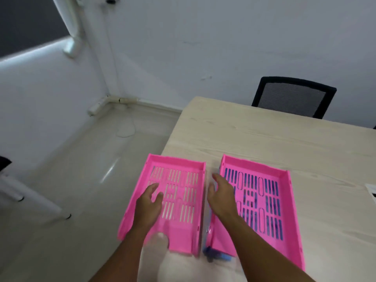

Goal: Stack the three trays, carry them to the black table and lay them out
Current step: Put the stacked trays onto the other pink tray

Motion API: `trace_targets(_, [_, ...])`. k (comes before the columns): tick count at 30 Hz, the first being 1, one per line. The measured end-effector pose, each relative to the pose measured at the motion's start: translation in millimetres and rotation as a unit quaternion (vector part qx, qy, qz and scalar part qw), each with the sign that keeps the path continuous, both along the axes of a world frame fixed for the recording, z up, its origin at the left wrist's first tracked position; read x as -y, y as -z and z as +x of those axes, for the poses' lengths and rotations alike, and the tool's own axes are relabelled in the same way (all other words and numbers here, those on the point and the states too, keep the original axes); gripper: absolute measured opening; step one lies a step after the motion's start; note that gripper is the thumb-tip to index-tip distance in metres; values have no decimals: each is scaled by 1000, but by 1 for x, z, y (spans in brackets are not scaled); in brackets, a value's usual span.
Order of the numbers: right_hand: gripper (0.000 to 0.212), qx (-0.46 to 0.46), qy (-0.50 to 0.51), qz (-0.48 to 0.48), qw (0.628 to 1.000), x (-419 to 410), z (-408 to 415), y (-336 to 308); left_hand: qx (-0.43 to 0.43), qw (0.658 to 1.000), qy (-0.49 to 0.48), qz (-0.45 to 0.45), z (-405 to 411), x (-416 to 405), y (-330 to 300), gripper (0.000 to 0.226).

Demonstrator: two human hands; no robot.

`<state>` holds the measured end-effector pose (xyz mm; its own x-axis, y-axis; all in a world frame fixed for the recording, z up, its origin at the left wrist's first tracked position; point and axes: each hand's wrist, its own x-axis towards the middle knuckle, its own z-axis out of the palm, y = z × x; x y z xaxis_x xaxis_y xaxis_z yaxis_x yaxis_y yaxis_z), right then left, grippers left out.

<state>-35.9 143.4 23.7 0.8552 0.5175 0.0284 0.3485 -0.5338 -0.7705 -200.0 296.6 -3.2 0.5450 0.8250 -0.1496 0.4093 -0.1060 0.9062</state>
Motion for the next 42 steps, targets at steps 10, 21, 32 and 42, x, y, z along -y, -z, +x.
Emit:
trace_targets(10, [55, -96, 19, -62, 993, -50, -49, 17, -94, 993, -37, 57, -51, -48, 14, 45])
trace_targets(21, [78, -170, 91, -154, 969, -45, -80, 43, -162, 985, -1, -67, -67, -53, 45, 36])
trace_targets(32, [44, -58, 66, -23, 996, -56, -57, 14, -52, 998, -44, 15, -72, -68, 10, 30])
trace_targets(42, [52, -13, 116, 91, 989, 17, 2, -33, 40, 999, -15, 33, -20, -12, -37, 33])
